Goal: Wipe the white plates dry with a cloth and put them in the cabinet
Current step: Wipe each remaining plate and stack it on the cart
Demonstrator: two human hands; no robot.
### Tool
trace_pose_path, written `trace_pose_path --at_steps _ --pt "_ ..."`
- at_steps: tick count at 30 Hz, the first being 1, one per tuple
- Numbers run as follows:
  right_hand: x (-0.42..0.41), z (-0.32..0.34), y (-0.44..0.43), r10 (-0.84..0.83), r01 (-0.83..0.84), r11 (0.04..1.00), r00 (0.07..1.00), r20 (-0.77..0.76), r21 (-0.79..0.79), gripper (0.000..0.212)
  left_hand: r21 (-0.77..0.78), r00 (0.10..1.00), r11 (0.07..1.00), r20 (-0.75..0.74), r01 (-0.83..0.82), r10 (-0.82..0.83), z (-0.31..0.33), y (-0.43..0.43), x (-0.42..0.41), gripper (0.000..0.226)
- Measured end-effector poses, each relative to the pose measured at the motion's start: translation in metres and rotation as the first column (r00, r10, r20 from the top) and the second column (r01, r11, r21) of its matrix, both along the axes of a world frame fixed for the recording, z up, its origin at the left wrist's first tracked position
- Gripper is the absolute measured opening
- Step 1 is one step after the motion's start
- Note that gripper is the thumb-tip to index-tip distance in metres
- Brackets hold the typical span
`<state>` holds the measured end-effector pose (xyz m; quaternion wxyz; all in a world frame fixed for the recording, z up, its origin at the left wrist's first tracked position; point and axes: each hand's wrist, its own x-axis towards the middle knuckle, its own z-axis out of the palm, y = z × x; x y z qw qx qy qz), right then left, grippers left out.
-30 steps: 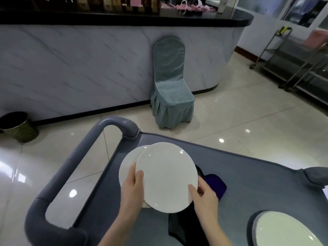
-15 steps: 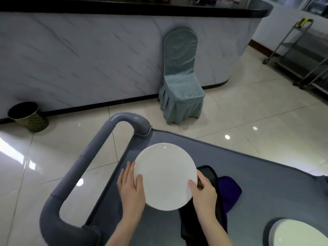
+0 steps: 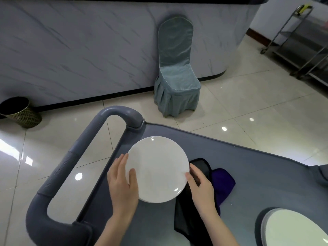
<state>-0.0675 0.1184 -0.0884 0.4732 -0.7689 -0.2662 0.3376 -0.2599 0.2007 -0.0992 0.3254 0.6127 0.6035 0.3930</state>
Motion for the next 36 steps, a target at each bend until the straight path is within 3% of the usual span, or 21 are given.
trace_pose_path --at_steps 3,7,10,14,18,23,25,30,36 --pt "0.02 0.011 -0.026 -0.037 0.037 0.999 0.999 0.027 0.013 0.022 0.152 0.981 0.969 -0.042 0.194 -0.19 0.012 -0.024 0.022 0.045" --pt "0.057 0.026 -0.08 -0.061 0.06 0.998 0.991 0.116 0.011 0.021 0.042 0.884 0.885 0.042 0.463 -0.465 0.019 -0.063 0.075 0.045" --pt "0.092 0.029 -0.128 -0.17 0.178 0.984 0.959 0.227 -0.016 0.017 -0.036 0.799 0.8 0.086 0.599 -0.595 0.017 -0.093 0.117 0.039" --pt "0.139 0.023 -0.198 -0.203 0.282 0.945 0.902 0.381 -0.165 0.018 -0.125 0.694 0.683 0.101 0.719 -0.713 0.01 -0.134 0.171 0.021" --pt "0.176 0.013 -0.262 -0.159 0.346 0.878 0.862 0.481 -0.33 0.035 -0.175 0.645 0.636 -0.002 0.752 -0.764 -0.003 -0.17 0.217 0.024" --pt "0.206 0.007 -0.31 -0.139 0.377 0.804 0.871 0.471 -0.46 0.056 -0.351 0.613 0.606 -0.106 0.714 -0.783 -0.008 -0.207 0.256 0.029" --pt "0.213 0.006 -0.32 -0.155 0.379 0.799 0.879 0.451 -0.466 0.057 -0.412 0.603 0.599 -0.138 0.687 -0.786 -0.008 -0.217 0.262 0.028" --pt "0.224 0.004 -0.334 -0.223 0.342 0.835 0.926 0.304 -0.43 0.059 -0.431 0.677 0.664 -0.149 0.611 -0.72 -0.01 -0.23 0.268 0.036" --pt "0.227 0.007 -0.335 -0.236 0.323 0.864 0.938 0.255 -0.387 0.061 -0.492 0.74 0.657 -0.038 0.571 -0.671 -0.005 -0.226 0.271 0.037"
